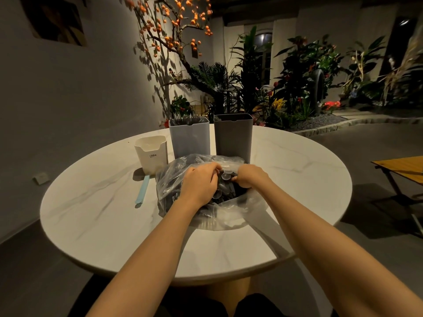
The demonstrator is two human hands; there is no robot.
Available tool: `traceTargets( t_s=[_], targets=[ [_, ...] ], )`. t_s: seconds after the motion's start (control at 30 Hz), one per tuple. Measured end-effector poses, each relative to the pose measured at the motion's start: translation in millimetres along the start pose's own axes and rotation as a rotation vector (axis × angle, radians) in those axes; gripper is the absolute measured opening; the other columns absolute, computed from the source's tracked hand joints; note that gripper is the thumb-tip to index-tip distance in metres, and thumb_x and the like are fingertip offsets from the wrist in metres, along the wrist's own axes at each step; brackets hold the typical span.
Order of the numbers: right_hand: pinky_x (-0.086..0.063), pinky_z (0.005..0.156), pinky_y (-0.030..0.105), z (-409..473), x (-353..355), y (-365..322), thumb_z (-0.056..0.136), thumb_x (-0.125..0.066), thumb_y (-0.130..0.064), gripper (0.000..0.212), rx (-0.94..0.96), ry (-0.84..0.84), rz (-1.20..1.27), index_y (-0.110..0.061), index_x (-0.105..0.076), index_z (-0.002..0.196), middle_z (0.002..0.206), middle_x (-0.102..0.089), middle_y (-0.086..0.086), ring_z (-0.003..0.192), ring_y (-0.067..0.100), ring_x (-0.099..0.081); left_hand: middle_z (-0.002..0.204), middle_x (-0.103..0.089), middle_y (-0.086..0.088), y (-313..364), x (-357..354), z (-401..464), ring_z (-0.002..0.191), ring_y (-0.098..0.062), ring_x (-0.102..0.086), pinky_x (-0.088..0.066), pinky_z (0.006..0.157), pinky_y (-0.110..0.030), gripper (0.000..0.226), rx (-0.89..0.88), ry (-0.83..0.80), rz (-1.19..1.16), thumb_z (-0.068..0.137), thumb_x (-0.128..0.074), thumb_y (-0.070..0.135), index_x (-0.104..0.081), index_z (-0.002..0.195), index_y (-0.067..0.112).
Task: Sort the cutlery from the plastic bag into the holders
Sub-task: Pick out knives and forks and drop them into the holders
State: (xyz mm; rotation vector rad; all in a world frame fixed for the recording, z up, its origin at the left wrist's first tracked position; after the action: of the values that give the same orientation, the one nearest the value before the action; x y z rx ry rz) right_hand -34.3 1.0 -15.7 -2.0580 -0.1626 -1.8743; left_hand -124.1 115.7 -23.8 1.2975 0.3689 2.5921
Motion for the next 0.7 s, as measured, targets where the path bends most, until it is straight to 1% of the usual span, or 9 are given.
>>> traceTargets(
  t_s=[0.1,0.17,0.23,0.3,0.33,0.4,0.47,0.53,0.7],
  targets=[
    [-0.052,0.065,0.030,1,8,6,0.095,-0.047,-0.010,0.017,0.004,-0.112,0.079,-0.001,-0.061,0.098,0.086,-0.059,0.014,0.073,0.026,-0.059,0.112,-0.068,-0.002,1,0,0,0.101,-0.019,-0.061,-0.045,0.098,-0.039,0.026,0.001,-0.023,0.012,0.099,-0.045,0.017,-0.063,0.117,0.020],
    [-0.039,0.050,0.026,-4,14,7,0.094,-0.038,-0.002,0.024,0.025,-0.155,0.098,-0.002,-0.054,0.076,0.068,-0.049,0.012,0.054,0.021,-0.045,0.112,-0.068,-0.002,0,1,0,0.101,-0.019,-0.060,-0.045,0.097,-0.039,0.025,0.003,-0.011,0.001,0.098,-0.046,0.017,-0.063,0.116,0.020],
    [-0.031,0.047,0.024,-7,18,7,0.094,-0.034,0.001,0.029,0.036,-0.191,0.130,-0.005,-0.048,0.069,0.064,-0.043,0.010,0.051,0.018,-0.036,0.112,-0.068,-0.001,1,2,-1,0.100,-0.018,-0.060,-0.046,0.097,-0.038,0.024,0.002,-0.002,-0.011,0.098,-0.047,0.017,-0.064,0.114,0.019],
    [-0.042,0.052,0.025,-8,19,7,0.096,-0.037,-0.003,0.023,0.037,-0.207,0.177,-0.003,-0.053,0.079,0.071,-0.051,0.012,0.056,0.018,-0.046,0.111,-0.068,-0.001,1,2,-1,0.098,-0.017,-0.060,-0.047,0.097,-0.038,0.022,-0.002,-0.005,-0.008,0.098,-0.048,0.018,-0.065,0.113,0.019],
    [-0.049,0.060,0.026,-8,19,7,0.097,-0.040,-0.007,0.018,0.037,-0.211,0.206,-0.001,-0.055,0.091,0.079,-0.055,0.013,0.064,0.020,-0.053,0.110,-0.068,-0.002,1,1,-1,0.098,-0.017,-0.060,-0.047,0.096,-0.038,0.022,-0.004,-0.008,-0.003,0.098,-0.048,0.019,-0.065,0.113,0.019],
    [-0.052,0.071,0.029,-9,17,6,0.099,-0.046,-0.020,0.020,0.033,-0.216,0.241,-0.002,-0.055,0.102,0.086,-0.056,0.012,0.073,0.020,-0.056,0.109,-0.068,-0.002,0,1,-1,0.097,-0.017,-0.061,-0.048,0.096,-0.038,0.022,-0.003,-0.012,-0.006,0.098,-0.049,0.019,-0.066,0.112,0.018],
    [-0.047,0.060,0.025,-11,16,5,0.098,-0.052,-0.036,0.033,0.029,-0.225,0.206,-0.006,-0.054,0.084,0.077,-0.053,0.008,0.064,0.017,-0.052,0.108,-0.069,-0.003,-1,1,-1,0.096,-0.017,-0.061,-0.049,0.095,-0.035,0.022,0.003,-0.008,-0.017,0.098,-0.049,0.019,-0.066,0.111,0.018],
    [-0.043,0.053,0.023,-10,16,6,0.095,-0.056,-0.042,0.038,0.025,-0.242,0.155,-0.009,-0.051,0.075,0.071,-0.051,0.006,0.059,0.015,-0.050,0.109,-0.069,-0.002,-1,1,-1,0.097,-0.016,-0.061,-0.049,0.094,-0.034,0.022,0.005,-0.004,-0.021,0.099,-0.049,0.019,-0.066,0.113,0.018],
    [-0.046,0.052,0.022,-10,23,7,0.093,-0.060,-0.024,0.021,0.023,-0.267,0.155,-0.006,-0.056,0.082,0.073,-0.055,0.007,0.060,0.016,-0.054,0.116,-0.067,0.002,-1,1,0,0.105,-0.016,-0.059,-0.041,0.103,-0.038,0.026,-0.045,-0.047,0.018,0.098,-0.047,0.018,-0.065,0.116,0.022]
  ],
)
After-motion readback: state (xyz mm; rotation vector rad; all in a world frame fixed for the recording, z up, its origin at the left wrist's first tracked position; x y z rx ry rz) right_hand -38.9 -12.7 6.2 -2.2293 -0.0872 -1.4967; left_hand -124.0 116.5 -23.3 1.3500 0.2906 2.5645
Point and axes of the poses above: each hand's wrist, its own z-axis towards the middle knuckle, its own x-axis out of the back of the hand, y = z × x, the point moved 2 cm from there along z, towards the middle knuckle
